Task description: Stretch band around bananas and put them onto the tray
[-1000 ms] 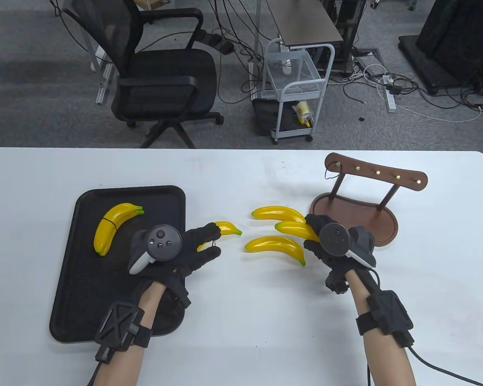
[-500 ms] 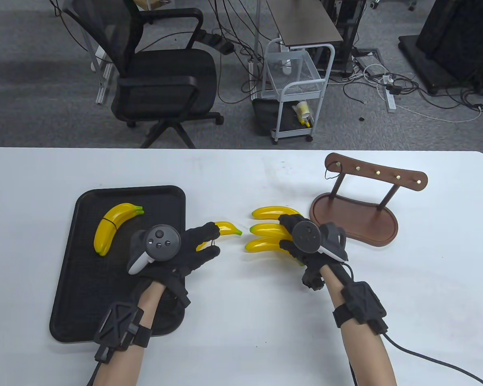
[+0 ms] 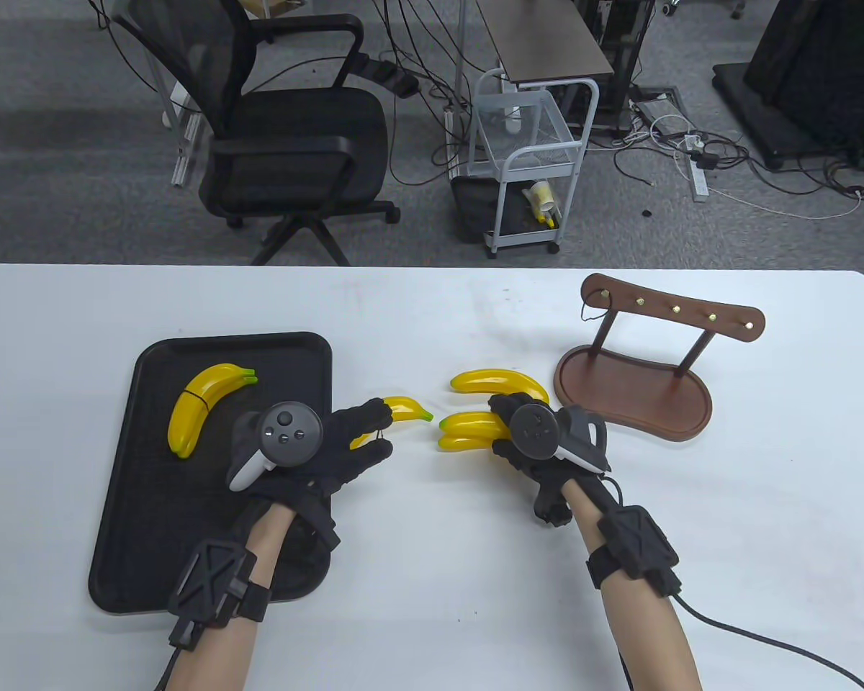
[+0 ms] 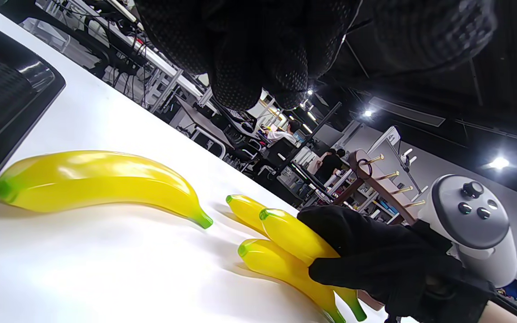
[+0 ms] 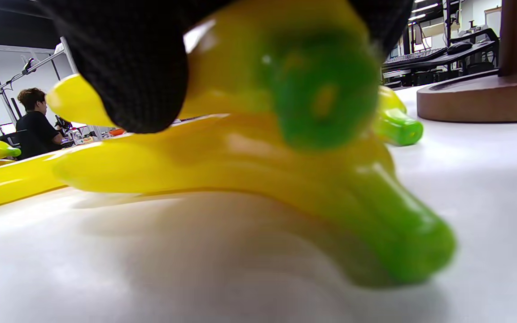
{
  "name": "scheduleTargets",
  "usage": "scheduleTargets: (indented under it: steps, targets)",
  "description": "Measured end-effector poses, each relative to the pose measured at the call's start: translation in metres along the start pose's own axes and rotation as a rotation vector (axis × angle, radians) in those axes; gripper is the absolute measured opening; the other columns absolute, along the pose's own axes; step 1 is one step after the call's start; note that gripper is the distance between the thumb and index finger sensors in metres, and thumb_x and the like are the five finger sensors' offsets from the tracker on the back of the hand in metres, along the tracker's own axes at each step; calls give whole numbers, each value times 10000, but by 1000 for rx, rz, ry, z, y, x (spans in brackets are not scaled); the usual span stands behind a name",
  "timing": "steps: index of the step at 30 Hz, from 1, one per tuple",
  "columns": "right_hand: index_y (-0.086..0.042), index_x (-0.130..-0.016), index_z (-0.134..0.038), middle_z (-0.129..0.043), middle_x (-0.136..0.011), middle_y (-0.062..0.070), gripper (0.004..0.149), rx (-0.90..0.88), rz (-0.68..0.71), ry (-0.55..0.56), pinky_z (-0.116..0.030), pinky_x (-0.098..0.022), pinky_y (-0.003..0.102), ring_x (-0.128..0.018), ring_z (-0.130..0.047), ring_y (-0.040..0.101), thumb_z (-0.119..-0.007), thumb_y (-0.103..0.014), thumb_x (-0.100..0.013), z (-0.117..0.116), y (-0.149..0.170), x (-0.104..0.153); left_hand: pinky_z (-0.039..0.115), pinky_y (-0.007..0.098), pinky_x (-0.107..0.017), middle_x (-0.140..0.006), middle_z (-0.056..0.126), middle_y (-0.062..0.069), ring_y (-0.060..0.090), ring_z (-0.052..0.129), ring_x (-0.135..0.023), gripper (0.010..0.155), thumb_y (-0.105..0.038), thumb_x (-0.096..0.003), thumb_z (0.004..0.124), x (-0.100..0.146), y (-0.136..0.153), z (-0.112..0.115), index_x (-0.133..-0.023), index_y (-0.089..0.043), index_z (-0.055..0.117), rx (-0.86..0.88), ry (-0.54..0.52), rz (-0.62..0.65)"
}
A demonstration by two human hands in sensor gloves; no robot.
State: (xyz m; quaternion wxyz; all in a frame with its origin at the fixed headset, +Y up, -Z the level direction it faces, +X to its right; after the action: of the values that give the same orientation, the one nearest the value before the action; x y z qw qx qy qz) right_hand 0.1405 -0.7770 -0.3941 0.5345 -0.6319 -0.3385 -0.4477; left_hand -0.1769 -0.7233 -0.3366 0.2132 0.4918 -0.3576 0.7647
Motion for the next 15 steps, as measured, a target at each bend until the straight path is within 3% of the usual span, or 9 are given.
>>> scheduleTargets:
  steps: [15]
  targets:
    - [-189,-1088,-471,-645,-1050,69,764,-20,-32,-59,-738,-604,507,-878,-775,331,-862,-412,-471,-14,9,-4,594,472,-832,-1132,741,-29,254,791,-1047,675,-583,-503,665,0,0,0,-1091,-262,582,-1,-1,2]
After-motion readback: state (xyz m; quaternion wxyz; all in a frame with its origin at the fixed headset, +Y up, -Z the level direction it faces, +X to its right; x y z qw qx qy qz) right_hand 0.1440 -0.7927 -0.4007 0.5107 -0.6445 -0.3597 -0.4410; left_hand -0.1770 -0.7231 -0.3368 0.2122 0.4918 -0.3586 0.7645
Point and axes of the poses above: the tracker on the back of each hand, its own y axis roughly to the little-finger side, its own x axis roughly from the fingertips to the wrist, z = x × y, the point moved 1 cm from there along -x, roughly from the wrist to the fingertips
